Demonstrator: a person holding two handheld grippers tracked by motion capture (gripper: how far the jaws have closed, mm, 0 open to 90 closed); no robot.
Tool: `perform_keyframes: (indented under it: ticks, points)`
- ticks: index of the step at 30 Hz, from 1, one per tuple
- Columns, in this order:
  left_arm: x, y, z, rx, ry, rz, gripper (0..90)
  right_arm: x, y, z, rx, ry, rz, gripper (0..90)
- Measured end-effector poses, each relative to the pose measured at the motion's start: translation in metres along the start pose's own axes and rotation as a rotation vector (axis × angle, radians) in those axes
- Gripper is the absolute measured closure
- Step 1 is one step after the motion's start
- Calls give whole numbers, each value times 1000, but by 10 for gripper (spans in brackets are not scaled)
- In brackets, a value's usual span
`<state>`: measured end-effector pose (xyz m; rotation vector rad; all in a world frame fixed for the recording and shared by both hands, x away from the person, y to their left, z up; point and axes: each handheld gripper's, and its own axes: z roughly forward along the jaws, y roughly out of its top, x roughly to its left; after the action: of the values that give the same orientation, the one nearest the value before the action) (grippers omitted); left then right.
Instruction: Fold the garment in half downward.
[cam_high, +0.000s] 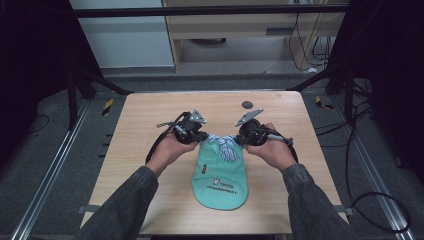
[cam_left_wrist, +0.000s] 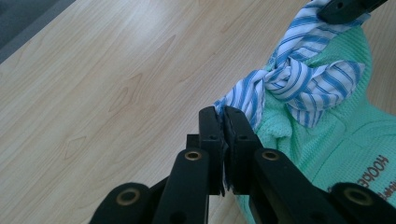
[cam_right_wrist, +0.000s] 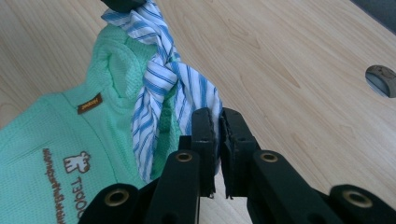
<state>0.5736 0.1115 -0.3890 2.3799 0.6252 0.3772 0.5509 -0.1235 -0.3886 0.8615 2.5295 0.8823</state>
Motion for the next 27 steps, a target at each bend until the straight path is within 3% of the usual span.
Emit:
perform_keyframes:
  ticks: [18,27]
  points:
    - [0,18,-12,-28,25,23,870,-6,9,-20,-20,-23,-23,847]
    - [1,20,-13,-30,35,30,869,-5,12,-24,-27,-32,-40,847]
